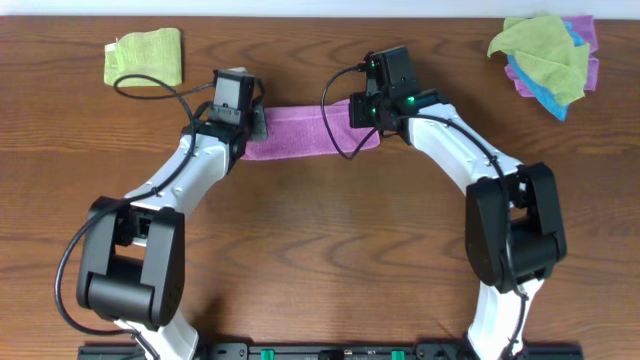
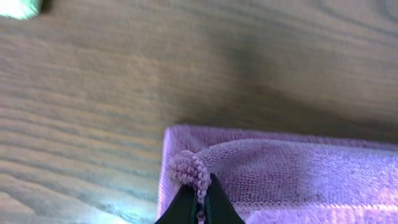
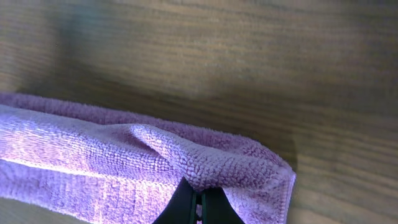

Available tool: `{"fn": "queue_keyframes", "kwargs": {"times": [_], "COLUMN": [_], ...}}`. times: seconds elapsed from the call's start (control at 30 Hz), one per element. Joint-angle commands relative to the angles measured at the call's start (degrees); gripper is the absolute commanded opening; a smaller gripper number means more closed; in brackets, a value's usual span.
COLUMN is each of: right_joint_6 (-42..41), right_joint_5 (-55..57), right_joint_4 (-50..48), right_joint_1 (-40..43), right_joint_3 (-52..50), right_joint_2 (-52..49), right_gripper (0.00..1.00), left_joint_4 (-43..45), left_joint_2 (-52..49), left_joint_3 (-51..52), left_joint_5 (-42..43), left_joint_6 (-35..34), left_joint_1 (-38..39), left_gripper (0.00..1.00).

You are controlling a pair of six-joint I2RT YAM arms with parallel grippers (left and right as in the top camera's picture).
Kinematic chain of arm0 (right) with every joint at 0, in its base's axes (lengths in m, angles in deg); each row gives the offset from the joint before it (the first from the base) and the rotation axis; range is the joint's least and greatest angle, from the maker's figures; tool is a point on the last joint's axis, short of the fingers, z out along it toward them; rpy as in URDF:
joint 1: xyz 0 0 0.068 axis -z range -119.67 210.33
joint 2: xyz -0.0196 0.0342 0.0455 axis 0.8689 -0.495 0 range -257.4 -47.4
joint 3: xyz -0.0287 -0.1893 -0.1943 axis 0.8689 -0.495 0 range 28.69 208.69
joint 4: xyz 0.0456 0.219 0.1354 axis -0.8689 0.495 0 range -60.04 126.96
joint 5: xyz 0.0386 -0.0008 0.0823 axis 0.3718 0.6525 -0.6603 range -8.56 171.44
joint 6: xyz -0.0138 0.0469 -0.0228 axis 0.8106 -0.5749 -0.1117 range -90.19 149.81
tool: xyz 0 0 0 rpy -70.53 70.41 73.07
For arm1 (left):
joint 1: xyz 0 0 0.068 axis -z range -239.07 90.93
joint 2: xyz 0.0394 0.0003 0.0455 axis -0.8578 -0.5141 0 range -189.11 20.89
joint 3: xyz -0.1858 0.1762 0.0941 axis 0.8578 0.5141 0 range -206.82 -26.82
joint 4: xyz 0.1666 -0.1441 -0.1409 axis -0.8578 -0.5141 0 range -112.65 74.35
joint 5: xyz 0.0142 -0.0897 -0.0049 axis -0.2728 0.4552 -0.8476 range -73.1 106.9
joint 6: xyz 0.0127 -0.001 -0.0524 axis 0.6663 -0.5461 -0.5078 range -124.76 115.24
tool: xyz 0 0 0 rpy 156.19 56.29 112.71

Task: Fold the cloth

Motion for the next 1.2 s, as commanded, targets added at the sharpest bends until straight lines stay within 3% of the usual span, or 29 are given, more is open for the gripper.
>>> {"fn": "queue_keyframes", "kwargs": {"times": [0.0,1.17], "right_joint_6": [-0.7,-0.8], "right_joint_5": [0.9,1.2], "right_joint_4": [-0.4,-1.8], "right_joint_1": [0.4,1.3], "right_joint_3": [1.9,3.3], "right_joint_2": [-0.8,-4.3], "right_gripper": [0.02,0.02], "left_joint_4": [0.0,1.4], "left_joint_2": [-0.6,-5.2], "left_joint_3": [-2.0,-4.3], "left_joint_5": [-4.6,-8.7], "left_joint_6": [2.2,4.0], "left_joint_1": [-0.5,-0.5], "left_gripper": [0.06,0.06]}}
